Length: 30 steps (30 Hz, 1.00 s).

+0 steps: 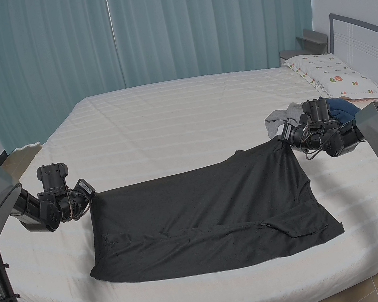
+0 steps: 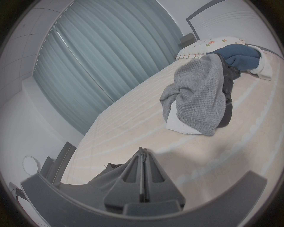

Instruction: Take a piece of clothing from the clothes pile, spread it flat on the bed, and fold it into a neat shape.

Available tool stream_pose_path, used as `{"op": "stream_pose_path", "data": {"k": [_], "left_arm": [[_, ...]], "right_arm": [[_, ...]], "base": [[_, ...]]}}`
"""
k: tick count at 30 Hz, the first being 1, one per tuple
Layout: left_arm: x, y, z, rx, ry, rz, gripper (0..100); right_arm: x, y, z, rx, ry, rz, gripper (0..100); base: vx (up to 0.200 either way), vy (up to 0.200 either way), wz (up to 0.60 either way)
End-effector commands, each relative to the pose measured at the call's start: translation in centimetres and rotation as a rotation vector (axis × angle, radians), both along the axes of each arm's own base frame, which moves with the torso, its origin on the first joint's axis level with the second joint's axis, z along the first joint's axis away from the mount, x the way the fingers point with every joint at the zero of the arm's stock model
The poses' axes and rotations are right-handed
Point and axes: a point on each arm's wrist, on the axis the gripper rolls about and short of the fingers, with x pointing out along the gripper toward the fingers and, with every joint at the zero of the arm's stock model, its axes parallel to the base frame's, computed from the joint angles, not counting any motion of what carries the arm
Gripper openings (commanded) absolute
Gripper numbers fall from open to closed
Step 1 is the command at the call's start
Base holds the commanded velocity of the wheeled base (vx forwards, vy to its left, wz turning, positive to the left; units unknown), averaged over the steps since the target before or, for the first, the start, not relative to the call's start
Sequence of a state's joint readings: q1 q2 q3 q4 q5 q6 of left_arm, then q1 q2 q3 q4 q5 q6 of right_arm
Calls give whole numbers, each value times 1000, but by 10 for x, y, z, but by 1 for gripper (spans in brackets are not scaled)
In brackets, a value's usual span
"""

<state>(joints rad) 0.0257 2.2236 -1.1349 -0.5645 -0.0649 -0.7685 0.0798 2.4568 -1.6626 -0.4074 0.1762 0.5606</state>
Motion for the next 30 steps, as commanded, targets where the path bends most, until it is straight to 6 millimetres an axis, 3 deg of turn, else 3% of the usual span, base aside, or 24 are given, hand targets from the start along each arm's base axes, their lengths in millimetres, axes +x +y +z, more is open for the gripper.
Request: {"op": "stream_pose_path", "data": {"k": [1,8,15,30], "left_arm": [[-1,1,4,0,-9,4,0],[-6,0,6,13,1,-8,0],[-21,0,14,72,3,-43,0],[-33,-1,4,167,51,-105,0]], "right_arm": [[-7,3,1,-2,10,7,0],[-9,0,7,0,4,3,0],[-31,-10,13,-20,41,30,0],[-56,-13,-1,-84,33,64,0]], "base": [[0,0,0],[0,0,0],[0,0,0],[0,0,0]]}}
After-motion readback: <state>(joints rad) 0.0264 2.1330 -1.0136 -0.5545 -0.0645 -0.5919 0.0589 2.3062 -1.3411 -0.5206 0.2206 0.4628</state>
